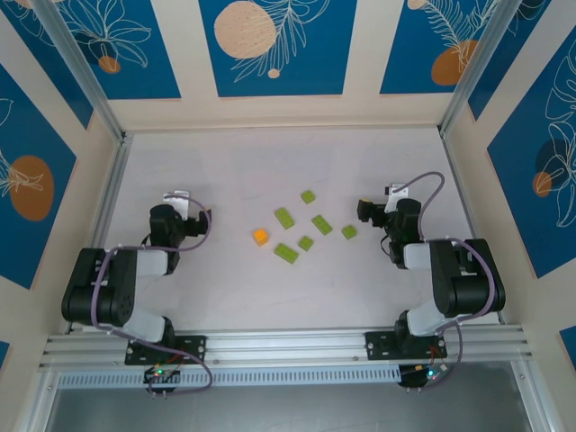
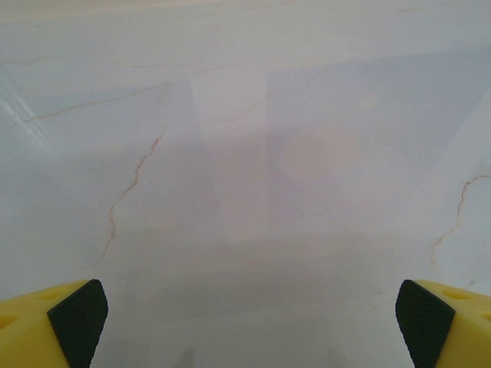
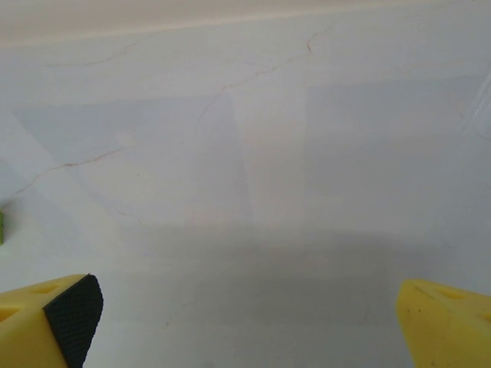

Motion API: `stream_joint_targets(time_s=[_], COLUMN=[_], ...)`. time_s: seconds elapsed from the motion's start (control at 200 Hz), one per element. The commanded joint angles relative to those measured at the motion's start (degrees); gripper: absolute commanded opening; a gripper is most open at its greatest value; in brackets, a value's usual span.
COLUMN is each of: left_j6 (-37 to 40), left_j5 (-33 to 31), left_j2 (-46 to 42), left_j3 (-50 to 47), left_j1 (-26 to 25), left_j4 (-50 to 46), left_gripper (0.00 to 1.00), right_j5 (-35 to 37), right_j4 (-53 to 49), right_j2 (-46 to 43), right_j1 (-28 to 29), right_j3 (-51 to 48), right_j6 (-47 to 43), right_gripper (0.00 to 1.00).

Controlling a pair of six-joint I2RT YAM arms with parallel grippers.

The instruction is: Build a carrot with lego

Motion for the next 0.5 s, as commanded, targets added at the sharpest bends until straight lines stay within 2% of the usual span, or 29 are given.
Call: stream_joint_targets(time_s=[0.0, 0.065, 0.18, 0.275, 0.385, 0.495], left_j6=[-3.9, -8.7, -10.8, -12.6, -14.6, -24.8], left_j5=[-6.9, -7.7, -1.1, 0.5, 4.5, 0.6], left_j2=[-10.1, -13.5, -17.1, -17.2, -15.2, -12.3], left_j3=[8.3, 11.8, 13.7, 17.6, 22.5, 27.0], left_j1=[-0.1, 0.0, -0.1, 0.0, 0.0, 0.1], left_j4=[-17.3, -24.8, -28.9, -35.2, -41.7, -50.0], left_gripper=[0.99, 0.99, 0.99, 0.99, 0.99, 0.99], right_j5=[6.0, 7.2, 2.4, 1.9, -0.4, -4.8], right_j4=[-13.0, -26.4, -44.7, -60.1, -73.3, -85.3], right_j2=[-6.0, -8.7, -9.9, -8.1, -3.1, 6.9], right_j1=[0.4, 0.6, 3.2, 10.6, 19.9, 26.7], right_j3=[5.9, 11.7, 21.8, 31.6, 42.0, 54.9], right_j6=[2.7, 7.5, 12.0, 9.3, 6.9, 5.5], right_gripper=[0.97, 0.94, 0.94, 0.95, 0.94, 0.86])
